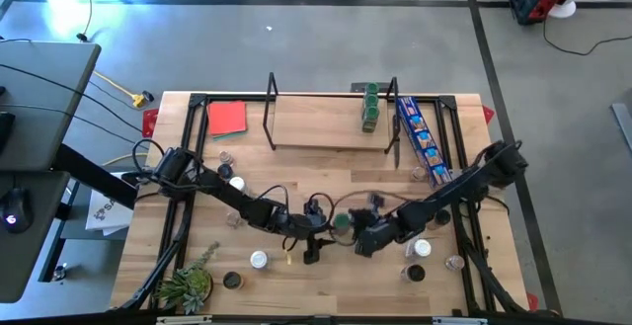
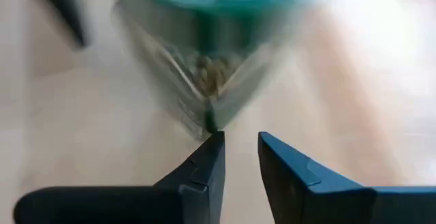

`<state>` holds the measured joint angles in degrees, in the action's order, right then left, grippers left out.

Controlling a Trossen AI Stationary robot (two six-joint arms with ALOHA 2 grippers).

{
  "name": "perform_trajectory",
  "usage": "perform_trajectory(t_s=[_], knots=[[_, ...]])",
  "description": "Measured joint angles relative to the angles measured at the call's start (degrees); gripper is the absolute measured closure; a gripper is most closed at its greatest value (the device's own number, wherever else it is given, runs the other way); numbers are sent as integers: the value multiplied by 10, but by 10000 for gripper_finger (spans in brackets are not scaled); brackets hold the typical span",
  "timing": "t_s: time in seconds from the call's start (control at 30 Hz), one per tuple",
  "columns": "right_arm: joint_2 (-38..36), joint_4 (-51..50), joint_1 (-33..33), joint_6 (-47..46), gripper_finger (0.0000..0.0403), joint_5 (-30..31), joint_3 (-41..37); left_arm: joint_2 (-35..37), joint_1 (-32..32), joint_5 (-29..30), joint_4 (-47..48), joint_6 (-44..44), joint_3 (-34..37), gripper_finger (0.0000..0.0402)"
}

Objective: Shelf spices
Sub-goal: Put the green seasoning bottle on the shelf aligned with the other green seasoning bottle

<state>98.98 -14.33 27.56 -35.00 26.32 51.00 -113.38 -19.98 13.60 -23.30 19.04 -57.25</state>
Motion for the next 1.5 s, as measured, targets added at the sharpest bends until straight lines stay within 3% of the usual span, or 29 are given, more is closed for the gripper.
perform_trajectory(t_s=[0.23, 0.5, 0.7, 0.97, 1.07, 1.3, 1.5], knots=[[-101, -104, 2, 19, 320, 2, 0, 0, 16, 37, -7, -26, 0, 211], [-182, -74, 1, 220, 320, -84, 1, 0, 43, 45, -38, -73, 0, 211], [-180, -80, -34, 268, 285, -135, 51, 0, 66, 20, -41, -82, -1, 211], [-176, -103, -94, 274, 153, -133, 62, 0, 40, 20, 14, -49, -1, 211], [-173, -107, -118, 262, 119, -161, 62, 0, 24, 39, 45, -27, -1, 211], [-132, -106, -133, 280, 108, -163, 62, 0, -1, 92, 76, -6, 0, 211], [-87, -103, -133, 279, 108, -154, 62, 0, -4, 97, 76, -5, 0, 211]])
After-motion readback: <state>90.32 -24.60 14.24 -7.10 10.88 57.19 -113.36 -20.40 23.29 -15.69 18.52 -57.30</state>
